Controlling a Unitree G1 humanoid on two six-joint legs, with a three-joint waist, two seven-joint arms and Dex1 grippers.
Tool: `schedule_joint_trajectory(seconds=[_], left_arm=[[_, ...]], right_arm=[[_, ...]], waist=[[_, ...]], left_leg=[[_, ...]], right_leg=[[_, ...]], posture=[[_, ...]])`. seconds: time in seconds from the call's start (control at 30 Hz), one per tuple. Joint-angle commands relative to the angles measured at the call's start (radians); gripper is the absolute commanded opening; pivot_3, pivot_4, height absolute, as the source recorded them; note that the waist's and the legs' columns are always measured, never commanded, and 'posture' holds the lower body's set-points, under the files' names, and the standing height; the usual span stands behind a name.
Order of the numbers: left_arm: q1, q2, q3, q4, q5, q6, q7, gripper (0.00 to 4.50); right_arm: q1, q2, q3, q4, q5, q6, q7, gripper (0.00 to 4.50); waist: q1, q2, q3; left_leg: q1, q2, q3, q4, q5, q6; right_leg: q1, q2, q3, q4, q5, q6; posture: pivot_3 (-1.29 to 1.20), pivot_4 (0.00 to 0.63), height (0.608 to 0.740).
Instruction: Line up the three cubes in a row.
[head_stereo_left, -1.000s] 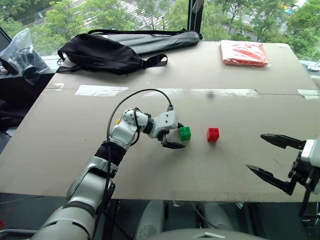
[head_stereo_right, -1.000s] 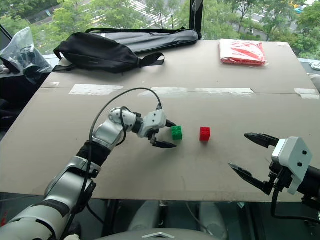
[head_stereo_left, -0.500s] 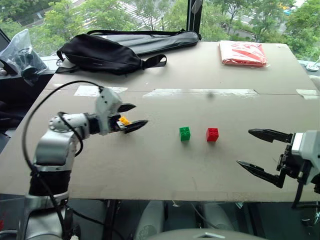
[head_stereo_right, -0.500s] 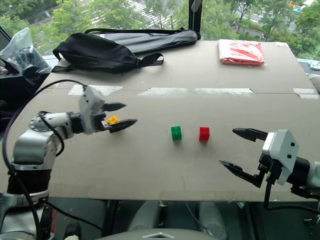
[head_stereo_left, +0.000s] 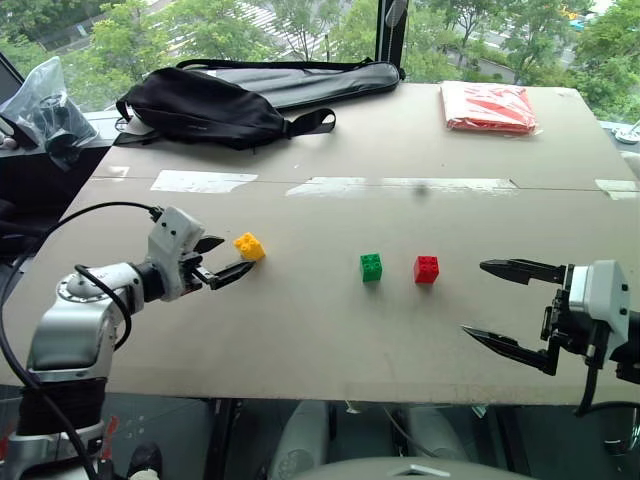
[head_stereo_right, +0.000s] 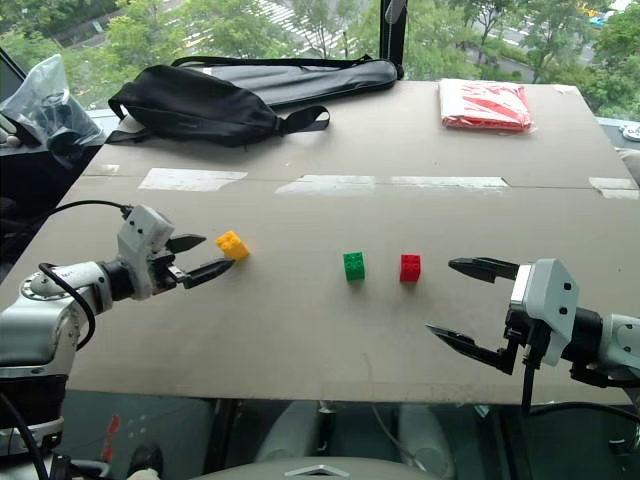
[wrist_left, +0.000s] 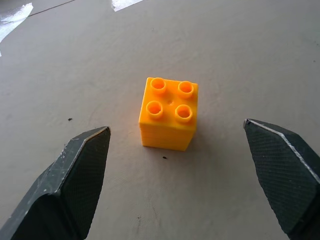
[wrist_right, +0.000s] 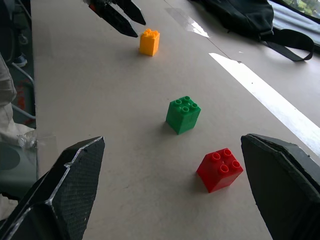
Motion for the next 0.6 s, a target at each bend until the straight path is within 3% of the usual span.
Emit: schedule_joint_trajectory(seconds=[0.03, 0.33, 0.43, 0.5, 0.6], left_arm=[[-0.013, -0.014, -0.006, 0.031, 0.017, -0.094, 0.019, 4.36], [-0.092, -0.058, -0.063, 0.211, 0.061, -0.234, 0.048, 4.36], [-0.098, -0.057, -0.071, 0.234, 0.062, -0.256, 0.038, 3.5], [-0.098, -0.051, -0.078, 0.246, 0.059, -0.27, 0.022, 2.44], [-0.098, -0.041, -0.072, 0.258, 0.047, -0.289, -0.002, 1.66]], right_arm=[[-0.001, 0.0, -0.015, -0.013, 0.0, -0.019, -0.004, 4.5], [0.023, 0.007, -0.035, -0.025, -0.027, -0.022, -0.034, 4.5], [0.032, 0.005, -0.044, -0.029, -0.028, -0.02, -0.039, 4.5], [0.036, 0.005, -0.049, -0.032, -0.03, -0.019, -0.041, 4.5], [0.043, 0.005, -0.054, -0.036, -0.029, -0.018, -0.044, 4.5]], waist=[[0.0, 0.0, 0.0], [-0.002, -0.001, 0.0], [-0.003, -0.001, 0.0], [-0.002, -0.001, 0.0], [-0.002, -0.001, 0.0]], left_leg=[[0.0, 0.0, 0.0, 0.0, 0.0, 0.0], [0.0, 0.0, 0.0, 0.0, 0.0, 0.0], [0.0, 0.0, 0.0, 0.0, 0.0, 0.0], [0.0, 0.0, 0.0, 0.0, 0.0, 0.0], [0.0, 0.0, 0.0, 0.0, 0.0, 0.0]], right_leg=[[0.0, 0.0, 0.0, 0.0, 0.0, 0.0], [0.0, 0.001, 0.0, 0.0, 0.0, 0.0], [0.0, 0.001, 0.0, 0.0, 0.0, 0.0], [0.0, 0.001, 0.0, 0.0, 0.0, 0.0], [0.0, 0.001, 0.0, 0.0, 0.0, 0.0]], posture=[[0.0, 0.15, 0.74], [0.0, 0.15, 0.74], [0.0, 0.15, 0.74], [0.0, 0.15, 0.74], [0.0, 0.15, 0.74]])
